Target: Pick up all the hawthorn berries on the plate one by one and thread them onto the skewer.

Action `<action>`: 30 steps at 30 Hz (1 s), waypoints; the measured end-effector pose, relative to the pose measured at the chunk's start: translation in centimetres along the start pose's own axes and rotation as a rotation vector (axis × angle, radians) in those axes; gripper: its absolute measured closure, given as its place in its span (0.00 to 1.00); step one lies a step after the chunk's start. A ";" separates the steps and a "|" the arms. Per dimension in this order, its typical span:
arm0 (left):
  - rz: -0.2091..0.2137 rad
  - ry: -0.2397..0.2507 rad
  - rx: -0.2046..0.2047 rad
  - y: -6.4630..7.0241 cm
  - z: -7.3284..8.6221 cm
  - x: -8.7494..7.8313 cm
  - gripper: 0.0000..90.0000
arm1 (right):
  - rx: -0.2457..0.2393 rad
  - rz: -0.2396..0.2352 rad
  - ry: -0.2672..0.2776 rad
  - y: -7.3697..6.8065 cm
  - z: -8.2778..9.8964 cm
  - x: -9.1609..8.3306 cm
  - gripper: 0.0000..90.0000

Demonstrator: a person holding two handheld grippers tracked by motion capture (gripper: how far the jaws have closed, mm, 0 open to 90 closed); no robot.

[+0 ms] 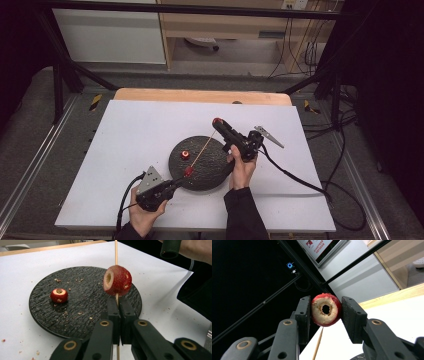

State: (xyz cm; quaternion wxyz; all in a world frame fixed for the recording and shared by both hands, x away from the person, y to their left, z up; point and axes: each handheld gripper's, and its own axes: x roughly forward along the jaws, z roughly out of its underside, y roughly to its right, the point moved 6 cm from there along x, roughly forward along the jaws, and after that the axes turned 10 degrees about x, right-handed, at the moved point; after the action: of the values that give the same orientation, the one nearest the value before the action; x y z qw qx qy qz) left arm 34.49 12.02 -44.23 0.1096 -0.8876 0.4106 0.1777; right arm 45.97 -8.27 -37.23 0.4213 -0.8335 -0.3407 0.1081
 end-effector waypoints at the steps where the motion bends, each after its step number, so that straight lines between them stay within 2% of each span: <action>1: 0.000 -0.001 0.001 0.0 0.0 0.0 0.98 | 0.001 0.000 0.000 0.0 0.0 0.0 0.68; 21: -0.004 0.003 -0.002 0.0 0.0 0.0 0.98 | 0.005 0.000 -0.008 0.0 0.1 0.1 0.68; 30: -0.027 0.030 -0.039 0.6 -0.8 0.7 0.98 | 0.019 -0.014 0.014 0.0 0.3 0.1 0.68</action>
State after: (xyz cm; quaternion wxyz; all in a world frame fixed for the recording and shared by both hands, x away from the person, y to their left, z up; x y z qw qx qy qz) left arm 34.60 10.89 -43.76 0.0884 -0.8975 0.3967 0.1711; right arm 45.88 -8.02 -37.35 0.4322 -0.8279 -0.3425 0.1024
